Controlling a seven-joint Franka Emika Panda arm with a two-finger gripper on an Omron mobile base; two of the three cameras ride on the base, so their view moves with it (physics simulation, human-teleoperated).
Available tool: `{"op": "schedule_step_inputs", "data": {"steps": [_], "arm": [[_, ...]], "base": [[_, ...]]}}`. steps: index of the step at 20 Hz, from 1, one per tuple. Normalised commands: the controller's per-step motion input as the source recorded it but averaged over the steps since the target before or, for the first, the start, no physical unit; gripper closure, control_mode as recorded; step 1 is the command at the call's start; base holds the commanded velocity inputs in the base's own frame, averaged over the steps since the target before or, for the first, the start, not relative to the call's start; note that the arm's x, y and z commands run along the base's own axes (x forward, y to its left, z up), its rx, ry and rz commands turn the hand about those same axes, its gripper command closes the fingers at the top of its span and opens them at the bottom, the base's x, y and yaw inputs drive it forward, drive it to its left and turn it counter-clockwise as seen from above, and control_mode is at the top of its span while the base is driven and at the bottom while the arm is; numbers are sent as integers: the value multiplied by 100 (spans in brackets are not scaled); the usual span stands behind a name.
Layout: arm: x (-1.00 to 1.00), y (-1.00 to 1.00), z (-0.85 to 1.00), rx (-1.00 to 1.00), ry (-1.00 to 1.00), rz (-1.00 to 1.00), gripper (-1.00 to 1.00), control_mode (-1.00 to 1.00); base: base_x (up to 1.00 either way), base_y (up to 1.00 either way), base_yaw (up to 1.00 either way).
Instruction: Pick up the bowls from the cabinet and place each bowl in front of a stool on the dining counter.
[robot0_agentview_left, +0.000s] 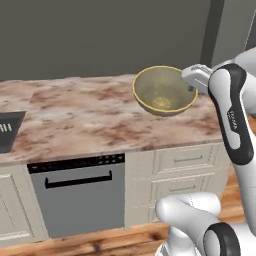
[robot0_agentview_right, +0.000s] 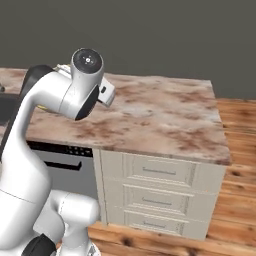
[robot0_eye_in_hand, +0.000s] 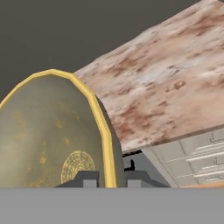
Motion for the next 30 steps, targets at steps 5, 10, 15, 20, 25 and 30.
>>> {"op": "schedule_step_inputs", "data": {"steps": [5,10,15,20,25,30], "arm": [[0,0,0,0,0,0,100,100],[0,0,0,0,0,0,100,100],[0,0,0,0,0,0,100,100],[0,0,0,0,0,0,100,100],[0,0,0,0,0,0,100,100],[0,0,0,0,0,0,100,100]], "base": [[0,-100,10],[0,-100,5],[0,-100,1],[0,-100,0],[1,-100,0],[20,-99,0]]}}
